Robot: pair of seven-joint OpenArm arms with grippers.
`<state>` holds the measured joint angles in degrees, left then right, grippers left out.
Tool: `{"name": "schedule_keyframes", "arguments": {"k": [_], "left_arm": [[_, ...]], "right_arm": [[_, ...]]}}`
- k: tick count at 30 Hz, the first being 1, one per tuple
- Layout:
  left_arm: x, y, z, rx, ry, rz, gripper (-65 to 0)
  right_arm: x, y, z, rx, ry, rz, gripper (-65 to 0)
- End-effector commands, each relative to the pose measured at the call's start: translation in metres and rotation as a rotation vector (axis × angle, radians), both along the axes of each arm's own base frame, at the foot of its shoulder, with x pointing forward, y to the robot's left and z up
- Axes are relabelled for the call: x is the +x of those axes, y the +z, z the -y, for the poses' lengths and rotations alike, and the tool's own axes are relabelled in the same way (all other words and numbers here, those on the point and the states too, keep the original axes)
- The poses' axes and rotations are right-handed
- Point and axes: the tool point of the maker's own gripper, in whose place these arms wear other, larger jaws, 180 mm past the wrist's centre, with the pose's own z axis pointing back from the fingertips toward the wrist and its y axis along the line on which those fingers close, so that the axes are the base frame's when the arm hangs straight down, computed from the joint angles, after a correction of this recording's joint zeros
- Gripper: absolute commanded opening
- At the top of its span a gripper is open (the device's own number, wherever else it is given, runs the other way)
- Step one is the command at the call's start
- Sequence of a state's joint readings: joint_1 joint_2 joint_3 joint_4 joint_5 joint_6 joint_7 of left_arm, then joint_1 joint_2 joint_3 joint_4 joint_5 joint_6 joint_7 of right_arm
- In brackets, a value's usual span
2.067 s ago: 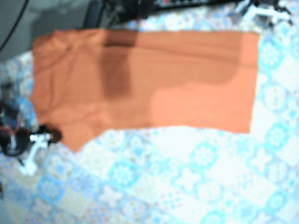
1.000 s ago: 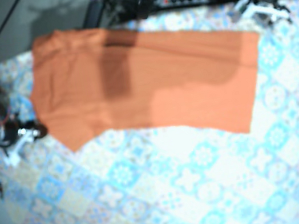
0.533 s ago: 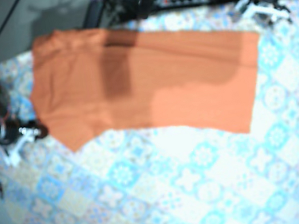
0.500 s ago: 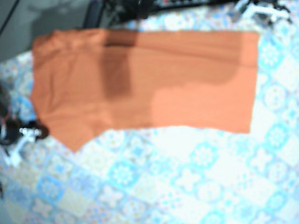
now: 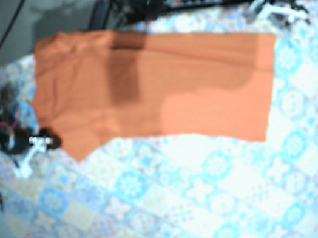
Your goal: Fold the T-shirt properly
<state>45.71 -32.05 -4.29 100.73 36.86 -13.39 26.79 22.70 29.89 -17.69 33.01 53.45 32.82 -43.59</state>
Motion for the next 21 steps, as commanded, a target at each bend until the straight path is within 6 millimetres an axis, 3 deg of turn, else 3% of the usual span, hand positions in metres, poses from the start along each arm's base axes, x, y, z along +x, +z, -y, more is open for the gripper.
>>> {"name": "schedule_keyframes", "arguments": {"k": [1,7,11,16,21], "left_arm": [[0.004,0.007,-0.003,0.015,-0.011,0.019,-32.2],[0.005,0.007,-0.003,0.015,-0.011,0.021,-32.2],[0.005,0.006,-0.002,0.014,-0.012,0.020,-32.2],[0.005,0.006,-0.002,0.014,-0.012,0.020,-32.2],[0.005,0.006,-0.002,0.014,-0.012,0.020,-32.2]], "right_arm": [[-0.009,-0.005,-0.007,-0.004,0.048,-0.046,-27.6],[-0.017,-0.013,-0.016,-0.020,0.096,-0.075,-27.6],[-0.017,-0.017,-0.036,0.008,0.116,-0.077,-27.6],[-0.031,-0.027,-0.040,0.009,0.129,-0.110,-27.7],[-0.028,-0.026,-0.040,0.009,0.121,-0.093,-36.5]]}}
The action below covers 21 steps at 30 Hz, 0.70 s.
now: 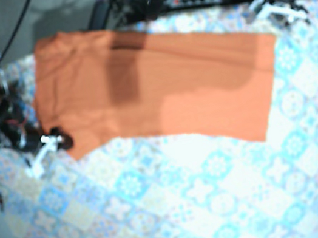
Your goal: Fold the T-shirt properly
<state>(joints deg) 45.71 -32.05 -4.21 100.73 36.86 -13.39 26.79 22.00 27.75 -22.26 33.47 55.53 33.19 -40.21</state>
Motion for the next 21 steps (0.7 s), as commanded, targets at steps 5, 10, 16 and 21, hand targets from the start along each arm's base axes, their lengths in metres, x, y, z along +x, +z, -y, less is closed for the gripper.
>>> {"name": "schedule_keyframes", "arguments": {"k": [5,10,16,21], "left_arm": [[0.005,0.007,-0.003,0.015,-0.011,0.021,-32.2],[0.005,0.006,-0.002,0.013,-0.011,0.022,-32.2],[0.003,0.002,0.006,0.004,-0.030,0.011,-32.2],[0.013,0.005,0.006,0.007,-0.030,0.033,-32.2]], "right_arm": [[-0.025,-0.017,-0.007,-0.034,0.078,-0.101,-44.4],[-0.030,-0.021,-0.008,-0.056,0.106,-0.112,-51.5],[-0.036,-0.033,-0.021,-0.121,0.192,-0.125,-61.6],[-0.038,-0.037,-0.026,-0.137,0.217,-0.130,-62.1]]}}
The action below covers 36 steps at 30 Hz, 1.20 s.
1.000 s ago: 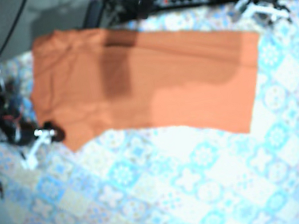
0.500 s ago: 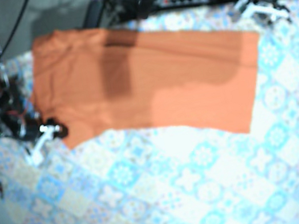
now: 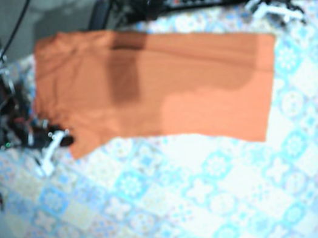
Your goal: Fold the T-shirt properly
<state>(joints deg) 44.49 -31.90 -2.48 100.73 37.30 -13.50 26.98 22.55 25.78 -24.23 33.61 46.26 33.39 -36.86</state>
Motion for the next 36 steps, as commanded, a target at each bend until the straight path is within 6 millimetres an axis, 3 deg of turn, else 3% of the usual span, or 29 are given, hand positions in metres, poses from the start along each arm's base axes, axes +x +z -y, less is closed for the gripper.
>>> {"name": "schedule_keyframes", "arguments": {"k": [1,4,12,20,26,36], "left_arm": [[0.014,0.010,-0.005,0.021,-0.010,0.044,-32.2],[0.023,0.010,-0.016,0.060,0.026,0.051,-32.2],[0.047,-0.006,-0.004,0.051,-0.001,0.049,-32.2],[0.040,-0.021,0.008,0.033,-0.028,0.007,-32.2],[0.034,-0.027,0.000,0.049,-0.016,-0.016,-32.2],[0.047,-0.025,-0.004,0.054,-0.008,0.005,-32.7]], "right_arm": [[-0.036,-0.025,-0.013,-0.048,0.100,-0.141,-62.0],[-0.036,-0.025,-0.014,-0.047,0.099,-0.140,-62.0],[-0.036,-0.025,-0.014,-0.047,0.099,-0.140,-62.0],[-0.036,-0.025,-0.014,-0.047,0.099,-0.140,-62.0],[-0.036,-0.025,-0.014,-0.047,0.099,-0.140,-62.0],[-0.036,-0.025,-0.014,-0.047,0.099,-0.140,-62.0]]}}
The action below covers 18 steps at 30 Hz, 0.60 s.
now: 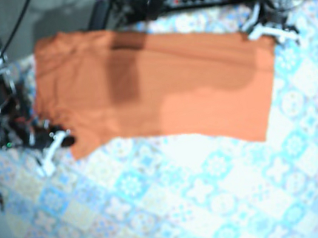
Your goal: Fold the T-shirt properly
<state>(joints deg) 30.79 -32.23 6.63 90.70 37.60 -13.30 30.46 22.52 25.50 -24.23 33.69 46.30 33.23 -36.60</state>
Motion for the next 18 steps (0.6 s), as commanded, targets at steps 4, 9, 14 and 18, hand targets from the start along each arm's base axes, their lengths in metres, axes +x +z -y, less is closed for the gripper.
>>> {"name": "schedule_keyframes", "arguments": {"k": [4,9,14,18], "left_arm": [[0.0043,0.0051,-0.0052,0.018,-0.007,0.012,-32.8],[0.0041,0.0047,-0.0046,0.015,-0.006,0.012,-38.2],[0.0042,0.0047,-0.0044,0.014,-0.006,0.013,-54.3],[0.0042,0.0047,-0.0044,0.014,-0.006,0.013,-65.0]], "right_arm": [[-0.0370,-0.0246,-0.0108,-0.052,0.101,-0.145,-62.0],[-0.0370,-0.0246,-0.0108,-0.052,0.101,-0.145,-62.0],[-0.0370,-0.0246,-0.0108,-0.052,0.101,-0.145,-62.0],[-0.0368,-0.0245,-0.0108,-0.051,0.100,-0.143,-62.0]]}}
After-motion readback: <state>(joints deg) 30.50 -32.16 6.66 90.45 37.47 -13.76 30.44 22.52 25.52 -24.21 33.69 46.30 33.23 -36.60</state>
